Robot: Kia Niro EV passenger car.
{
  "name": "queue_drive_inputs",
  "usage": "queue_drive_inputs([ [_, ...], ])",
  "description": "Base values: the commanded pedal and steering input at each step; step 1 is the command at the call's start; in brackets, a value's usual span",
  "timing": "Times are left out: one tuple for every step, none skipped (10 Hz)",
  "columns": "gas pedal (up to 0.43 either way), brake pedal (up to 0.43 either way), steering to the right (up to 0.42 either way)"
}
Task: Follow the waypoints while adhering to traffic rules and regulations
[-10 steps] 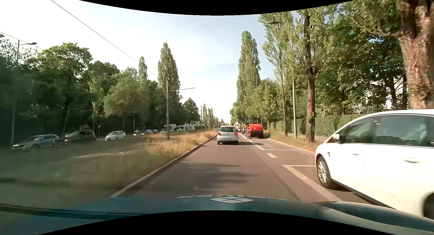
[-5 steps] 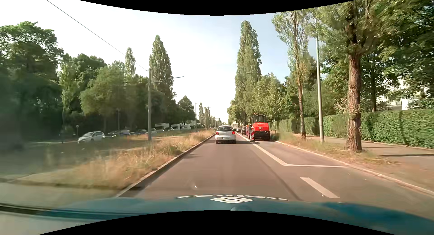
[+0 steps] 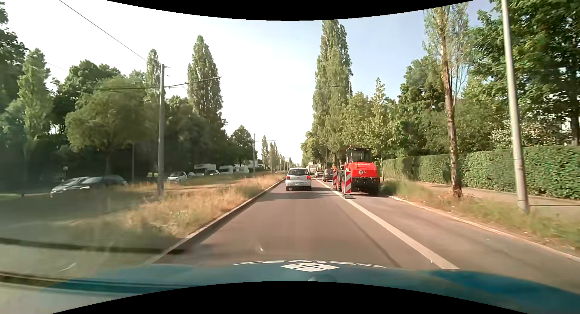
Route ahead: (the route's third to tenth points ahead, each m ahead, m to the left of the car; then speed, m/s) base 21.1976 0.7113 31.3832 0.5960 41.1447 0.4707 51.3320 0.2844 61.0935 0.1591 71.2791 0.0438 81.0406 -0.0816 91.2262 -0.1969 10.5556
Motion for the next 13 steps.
queue_drive_inputs([
  [0.189, 0.0, -0.003],
  [0.189, 0.0, -0.005],
  [0.197, 0.0, -0.007],
  [0.197, 0.0, -0.008],
  [0.197, 0.0, -0.008],
  [0.209, 0.0, -0.006],
  [0.228, 0.0, -0.004],
  [0.228, 0.0, -0.003],
  [0.228, 0.0, -0.002],
  [0.228, 0.0, -0.002],
  [0.228, 0.0, -0.002],
  [0.228, 0.0, -0.002],
  [0.228, 0.0, -0.002],
])
